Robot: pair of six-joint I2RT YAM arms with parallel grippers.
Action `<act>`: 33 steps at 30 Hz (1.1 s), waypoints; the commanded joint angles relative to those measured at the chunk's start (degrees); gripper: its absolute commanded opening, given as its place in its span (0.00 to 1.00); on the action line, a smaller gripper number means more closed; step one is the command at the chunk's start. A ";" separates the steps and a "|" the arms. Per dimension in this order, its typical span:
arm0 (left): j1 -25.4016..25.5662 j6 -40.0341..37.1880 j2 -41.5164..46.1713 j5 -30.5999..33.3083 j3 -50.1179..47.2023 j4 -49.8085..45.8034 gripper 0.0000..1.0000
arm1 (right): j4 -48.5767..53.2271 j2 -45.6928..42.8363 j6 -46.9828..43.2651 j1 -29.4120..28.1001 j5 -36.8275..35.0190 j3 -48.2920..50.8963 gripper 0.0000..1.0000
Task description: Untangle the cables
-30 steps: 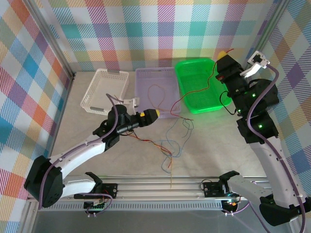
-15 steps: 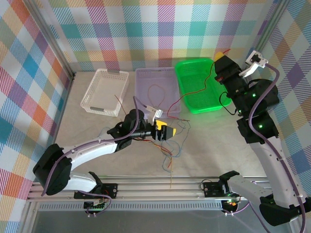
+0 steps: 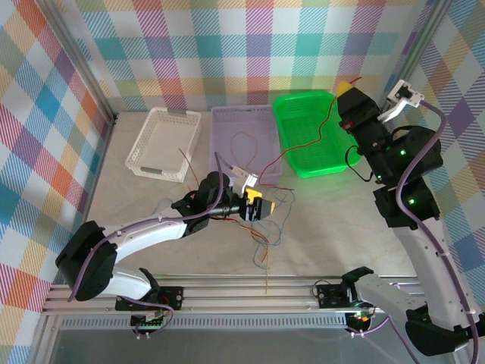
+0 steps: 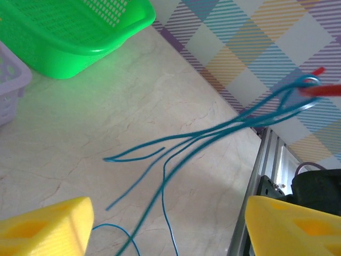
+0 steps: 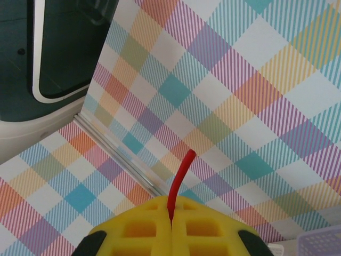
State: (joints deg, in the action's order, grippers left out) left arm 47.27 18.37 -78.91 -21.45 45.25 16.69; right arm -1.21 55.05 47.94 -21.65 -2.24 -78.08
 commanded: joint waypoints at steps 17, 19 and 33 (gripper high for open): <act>1.36 2.00 3.61 1.26 -4.46 2.62 0.00 | 3.19 -5.32 -2.19 0.38 -11.78 -0.33 0.00; 1.32 2.16 5.13 3.02 -5.74 1.17 0.00 | 4.56 -6.47 -3.22 0.38 -16.79 -0.05 0.00; -4.48 9.20 14.99 17.67 -11.42 -9.56 0.00 | 7.68 -8.77 -13.37 0.38 -36.34 0.33 0.00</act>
State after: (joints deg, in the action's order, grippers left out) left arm 44.93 24.51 -66.37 -8.23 34.74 10.48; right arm 6.50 46.74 38.83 -21.65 -32.38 -77.67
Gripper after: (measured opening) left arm 0.046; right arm 0.056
